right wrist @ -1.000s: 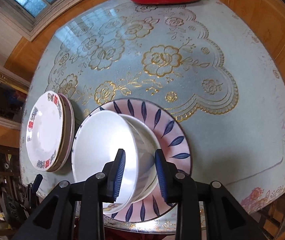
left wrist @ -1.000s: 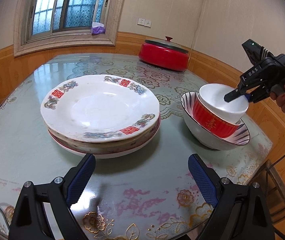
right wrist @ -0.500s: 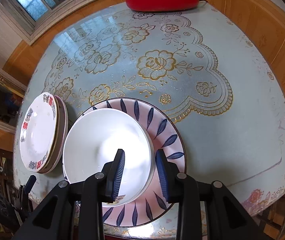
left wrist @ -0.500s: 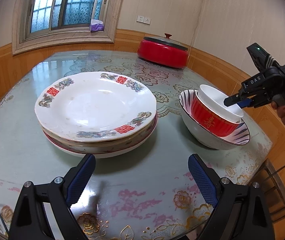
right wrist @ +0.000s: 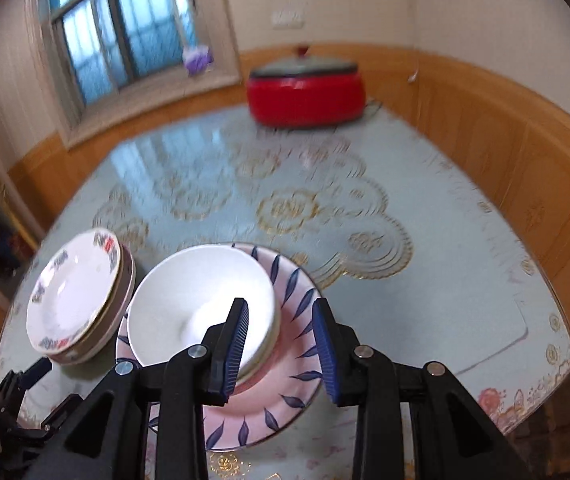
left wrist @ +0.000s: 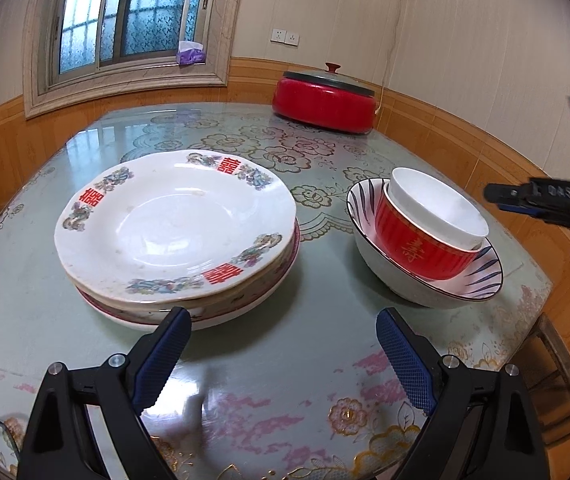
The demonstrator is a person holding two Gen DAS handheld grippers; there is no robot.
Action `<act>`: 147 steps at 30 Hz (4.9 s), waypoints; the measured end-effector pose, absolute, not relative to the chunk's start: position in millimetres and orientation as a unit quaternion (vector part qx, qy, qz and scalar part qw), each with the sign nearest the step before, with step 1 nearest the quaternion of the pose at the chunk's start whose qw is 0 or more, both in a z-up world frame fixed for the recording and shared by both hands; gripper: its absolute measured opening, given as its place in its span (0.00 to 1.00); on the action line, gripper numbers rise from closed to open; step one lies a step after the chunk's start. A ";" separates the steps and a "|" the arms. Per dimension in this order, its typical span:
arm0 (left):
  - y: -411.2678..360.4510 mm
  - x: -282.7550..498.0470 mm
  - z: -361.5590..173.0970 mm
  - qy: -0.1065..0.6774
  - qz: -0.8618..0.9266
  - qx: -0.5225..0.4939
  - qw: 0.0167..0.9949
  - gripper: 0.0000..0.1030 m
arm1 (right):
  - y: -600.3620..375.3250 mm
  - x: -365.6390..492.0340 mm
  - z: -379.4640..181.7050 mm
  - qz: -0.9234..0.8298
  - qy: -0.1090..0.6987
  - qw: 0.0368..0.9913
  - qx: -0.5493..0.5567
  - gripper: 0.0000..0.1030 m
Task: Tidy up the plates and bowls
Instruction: 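Grasp the rim of the blue-striped bowl with the right tool, then lift the nested bowls with the right tool and carry them over the plate stack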
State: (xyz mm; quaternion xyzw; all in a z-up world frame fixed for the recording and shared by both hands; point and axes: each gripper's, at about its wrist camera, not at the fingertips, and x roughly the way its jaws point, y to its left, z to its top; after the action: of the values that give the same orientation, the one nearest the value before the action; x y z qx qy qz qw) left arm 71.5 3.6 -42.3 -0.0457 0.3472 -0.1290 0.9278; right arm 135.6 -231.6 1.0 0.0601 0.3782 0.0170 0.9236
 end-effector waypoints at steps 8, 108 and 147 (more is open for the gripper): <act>-11.9 74.3 -38.6 0.347 -0.129 -0.035 0.928 0.92 | -269.5 100.7 -23.6 -0.006 0.336 0.928 0.164 0.32; -128.7 244.3 -44.9 0.493 -0.199 0.011 0.847 0.15 | -316.6 273.0 -73.8 0.185 0.553 0.804 0.116 0.10; -127.0 223.8 -38.3 0.521 -0.201 0.010 0.829 0.22 | -320.2 279.0 -75.4 0.165 0.570 0.785 0.178 0.11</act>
State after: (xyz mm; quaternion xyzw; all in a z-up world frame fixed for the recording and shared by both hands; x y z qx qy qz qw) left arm 223.8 -127.0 -38.3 0.0104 0.5210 -0.2010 0.8295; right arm 279.0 -320.2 -75.4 0.1784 0.5705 0.1651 0.7845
